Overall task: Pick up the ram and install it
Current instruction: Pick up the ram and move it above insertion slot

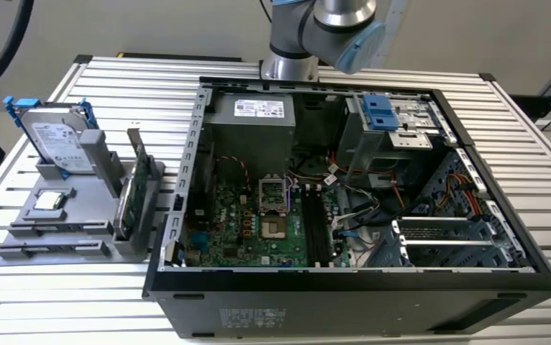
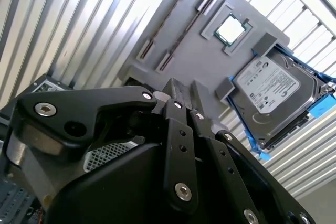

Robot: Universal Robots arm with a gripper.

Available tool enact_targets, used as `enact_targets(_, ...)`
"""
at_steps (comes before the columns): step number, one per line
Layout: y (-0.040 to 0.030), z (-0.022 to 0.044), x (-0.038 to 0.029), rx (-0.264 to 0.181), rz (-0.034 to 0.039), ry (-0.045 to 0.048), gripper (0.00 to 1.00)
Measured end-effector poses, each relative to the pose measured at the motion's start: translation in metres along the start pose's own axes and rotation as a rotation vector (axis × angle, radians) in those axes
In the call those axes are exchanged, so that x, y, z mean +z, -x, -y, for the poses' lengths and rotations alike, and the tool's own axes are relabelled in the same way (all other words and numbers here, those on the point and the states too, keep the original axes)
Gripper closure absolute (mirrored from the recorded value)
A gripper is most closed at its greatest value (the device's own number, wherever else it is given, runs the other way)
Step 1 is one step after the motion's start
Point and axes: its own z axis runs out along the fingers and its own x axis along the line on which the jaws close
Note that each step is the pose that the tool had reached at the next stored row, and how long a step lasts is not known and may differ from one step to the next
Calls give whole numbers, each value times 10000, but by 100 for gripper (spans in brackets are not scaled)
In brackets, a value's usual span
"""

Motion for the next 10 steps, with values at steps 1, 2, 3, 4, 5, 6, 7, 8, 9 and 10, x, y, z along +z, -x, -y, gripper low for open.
enact_targets(1,0,0,1,69,2,-12,100)
enact_targets(2,0,1,1,134,4,-16,100)
enact_targets(3,1,1,1,197,6,-17,100)
enact_targets(4,1,1,2,257,8,-17,100)
enact_targets(5,1,1,3,408,12,-17,100)
enact_targets(6,1,1,3,490,15,-17,100)
enact_targets(7,0,2,3,560,17,-17,100)
enact_targets(8,0,2,4,607,18,-16,100)
enact_targets(9,0,2,4,610,18,-16,100)
enact_targets(10,0,2,5,614,17,-15,100)
